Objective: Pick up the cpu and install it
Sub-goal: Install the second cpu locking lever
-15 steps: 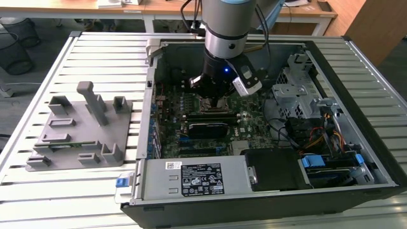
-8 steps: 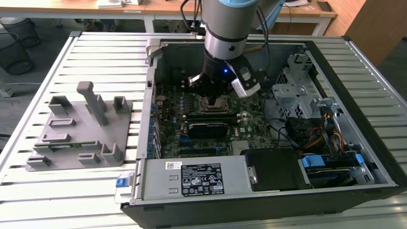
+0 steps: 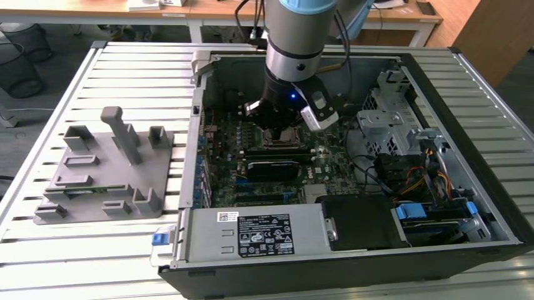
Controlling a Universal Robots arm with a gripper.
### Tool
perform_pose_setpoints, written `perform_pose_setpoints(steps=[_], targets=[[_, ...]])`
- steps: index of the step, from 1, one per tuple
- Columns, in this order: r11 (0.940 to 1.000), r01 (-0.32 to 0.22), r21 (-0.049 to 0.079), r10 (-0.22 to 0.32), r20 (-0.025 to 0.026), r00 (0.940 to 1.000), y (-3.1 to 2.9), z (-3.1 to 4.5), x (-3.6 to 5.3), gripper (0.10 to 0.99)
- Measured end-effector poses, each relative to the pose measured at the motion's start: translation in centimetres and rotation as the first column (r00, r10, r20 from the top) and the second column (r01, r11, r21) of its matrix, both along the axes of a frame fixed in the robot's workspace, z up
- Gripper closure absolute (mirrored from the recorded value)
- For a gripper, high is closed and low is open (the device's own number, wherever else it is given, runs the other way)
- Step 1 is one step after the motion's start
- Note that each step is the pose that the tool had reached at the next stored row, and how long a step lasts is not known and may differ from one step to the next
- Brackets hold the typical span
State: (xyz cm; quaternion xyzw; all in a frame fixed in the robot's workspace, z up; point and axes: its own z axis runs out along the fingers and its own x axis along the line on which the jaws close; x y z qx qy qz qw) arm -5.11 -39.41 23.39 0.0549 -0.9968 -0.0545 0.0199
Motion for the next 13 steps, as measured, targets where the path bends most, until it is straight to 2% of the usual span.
perform_pose_setpoints(steps=[3, 13], targets=[[1.0000, 0.001, 0.000, -0.001, -0.0021, 1.0000, -0.02, -0.29, -0.02, 0.980], [1.0000, 0.001, 0.000, -0.001, -0.0026, 1.0000, -0.04, -1.17, -0.03, 0.980]])
